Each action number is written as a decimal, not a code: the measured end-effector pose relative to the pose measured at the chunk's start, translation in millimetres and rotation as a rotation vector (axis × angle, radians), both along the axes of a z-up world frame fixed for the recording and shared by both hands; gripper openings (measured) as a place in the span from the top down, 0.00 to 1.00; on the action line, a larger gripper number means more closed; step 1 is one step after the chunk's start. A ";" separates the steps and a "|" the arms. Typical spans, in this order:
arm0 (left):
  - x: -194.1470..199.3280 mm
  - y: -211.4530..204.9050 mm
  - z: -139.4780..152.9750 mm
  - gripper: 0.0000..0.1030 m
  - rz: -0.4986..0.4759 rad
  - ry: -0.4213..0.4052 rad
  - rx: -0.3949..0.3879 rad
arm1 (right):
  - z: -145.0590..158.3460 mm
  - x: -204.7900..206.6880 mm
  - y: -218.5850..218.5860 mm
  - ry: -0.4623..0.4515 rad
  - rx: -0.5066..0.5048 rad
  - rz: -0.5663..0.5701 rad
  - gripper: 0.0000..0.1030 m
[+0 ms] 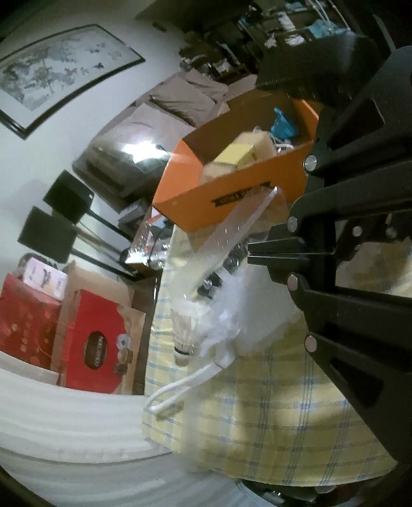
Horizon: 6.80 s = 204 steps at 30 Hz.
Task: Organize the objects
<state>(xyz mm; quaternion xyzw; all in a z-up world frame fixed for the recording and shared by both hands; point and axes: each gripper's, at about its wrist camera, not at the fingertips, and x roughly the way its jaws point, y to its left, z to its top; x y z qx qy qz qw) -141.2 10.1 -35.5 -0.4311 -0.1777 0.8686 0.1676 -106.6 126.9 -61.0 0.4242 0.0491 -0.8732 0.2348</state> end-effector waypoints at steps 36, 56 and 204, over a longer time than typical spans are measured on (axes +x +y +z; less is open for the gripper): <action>-4.1 -38.6 -95.7 0.66 0.122 -0.254 0.217 | -0.5 22.7 -2.5 -0.035 -0.087 0.026 0.85; -21.7 45.4 -3.5 0.68 -0.056 -0.119 0.109 | 64.1 44.8 53.9 0.113 -0.150 -0.108 0.85; 8.0 253.6 -31.6 0.73 -0.597 -0.192 -0.174 | -5.7 -109.1 294.4 -0.280 0.044 -0.555 0.83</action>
